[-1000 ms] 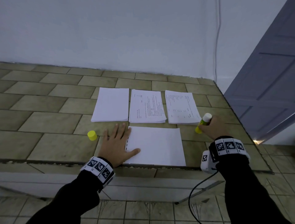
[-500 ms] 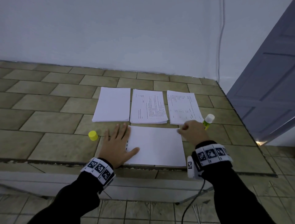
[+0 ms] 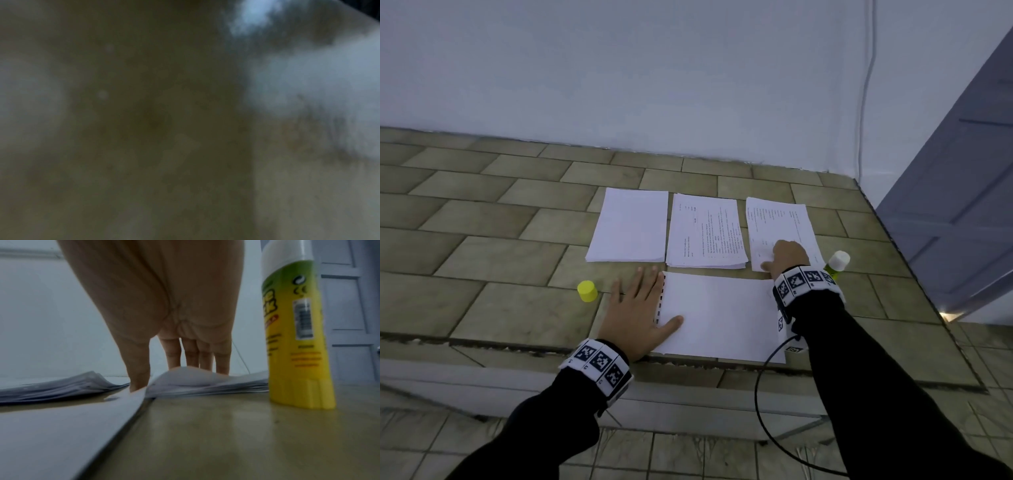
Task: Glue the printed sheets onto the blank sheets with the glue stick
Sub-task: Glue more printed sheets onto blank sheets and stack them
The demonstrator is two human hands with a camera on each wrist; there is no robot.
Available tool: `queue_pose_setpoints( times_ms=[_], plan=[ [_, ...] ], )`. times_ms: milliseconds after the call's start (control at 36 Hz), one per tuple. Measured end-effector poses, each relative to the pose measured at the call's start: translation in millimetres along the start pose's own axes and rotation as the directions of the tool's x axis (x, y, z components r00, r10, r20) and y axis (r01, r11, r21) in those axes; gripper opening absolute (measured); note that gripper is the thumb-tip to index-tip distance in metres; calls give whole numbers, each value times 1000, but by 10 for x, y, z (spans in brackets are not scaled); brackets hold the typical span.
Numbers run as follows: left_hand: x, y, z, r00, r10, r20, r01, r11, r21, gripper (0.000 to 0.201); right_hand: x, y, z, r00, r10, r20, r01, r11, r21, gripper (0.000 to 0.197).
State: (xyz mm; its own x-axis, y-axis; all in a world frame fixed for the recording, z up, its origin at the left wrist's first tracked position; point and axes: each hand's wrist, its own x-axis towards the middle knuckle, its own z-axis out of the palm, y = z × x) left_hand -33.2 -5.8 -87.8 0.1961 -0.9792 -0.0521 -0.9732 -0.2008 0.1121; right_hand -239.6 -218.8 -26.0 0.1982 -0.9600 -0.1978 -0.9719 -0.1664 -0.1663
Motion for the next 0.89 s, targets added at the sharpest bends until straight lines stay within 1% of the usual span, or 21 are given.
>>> queue_pose_setpoints(
  times_ms=[28, 83, 167, 194, 222, 306, 361, 500, 694, 750, 778, 805, 833, 861, 889],
  plan=[
    [0, -1, 4, 1000, -1, 4, 1, 1000, 1, 113, 13, 14, -8, 1000, 3, -4, -3, 1000, 12, 34],
    [2, 3, 5, 1000, 2, -9, -2, 1000, -17, 105, 51, 43, -21, 999, 10, -32, -8, 999, 53, 27],
    [9, -8, 12, 999, 11, -45, -14, 998, -68, 99, 79, 64, -33, 992, 12, -123, 2, 993, 114, 20],
    [11, -16, 23, 999, 13, -48, -16, 998, -65, 98, 82, 63, -28, 990, 10, -138, 9, 991, 132, 22],
    [11, -22, 25, 998, 13, -59, -17, 998, -67, 97, 73, 55, -19, 991, 8, -137, 12, 989, 147, 28],
    [9, -23, 39, 998, 15, -61, -19, 998, -64, 96, 49, 50, 54, 999, 9, -40, -5, 994, 108, 58],
    [6, -17, 38, 998, 18, -62, -23, 997, -73, 95, 46, 59, 95, 1000, -5, 17, 4, 998, 66, 62],
    [12, -10, 23, 999, 13, -46, -16, 998, -56, 95, 54, 101, 56, 999, -21, 26, 19, 999, 51, 61],
    [-1, -7, 5, 999, 10, -35, -11, 999, -47, 96, 55, 114, -44, 997, -28, 69, 19, 991, 130, 54],
    [-5, -3, -2, 1000, 3, -18, -3, 999, -33, 97, 55, 101, -85, 998, -27, 56, 18, 988, 154, 46],
    [-3, 2, -6, 1000, 0, -16, -1, 999, -34, 97, 46, 91, -109, 999, -21, 42, 13, 983, 185, 35],
    [-6, 4, -7, 1000, 0, -19, -1, 999, -39, 97, 51, 94, -127, 999, -25, 25, 19, 976, 216, 19],
    [-6, 10, -12, 1000, 0, -24, -1, 999, -44, 98, 55, 103, -144, 999, -33, 1, 31, 968, 248, 17],
    [-8, 9, -9, 1000, -2, -22, 1, 999, -48, 98, 71, 113, -150, 999, -36, -19, 40, 961, 275, 28],
    [-7, 10, -11, 1000, -4, -18, 3, 999, -52, 98, 64, 113, -170, 999, -36, -36, 45, 955, 293, 31]
  ],
)
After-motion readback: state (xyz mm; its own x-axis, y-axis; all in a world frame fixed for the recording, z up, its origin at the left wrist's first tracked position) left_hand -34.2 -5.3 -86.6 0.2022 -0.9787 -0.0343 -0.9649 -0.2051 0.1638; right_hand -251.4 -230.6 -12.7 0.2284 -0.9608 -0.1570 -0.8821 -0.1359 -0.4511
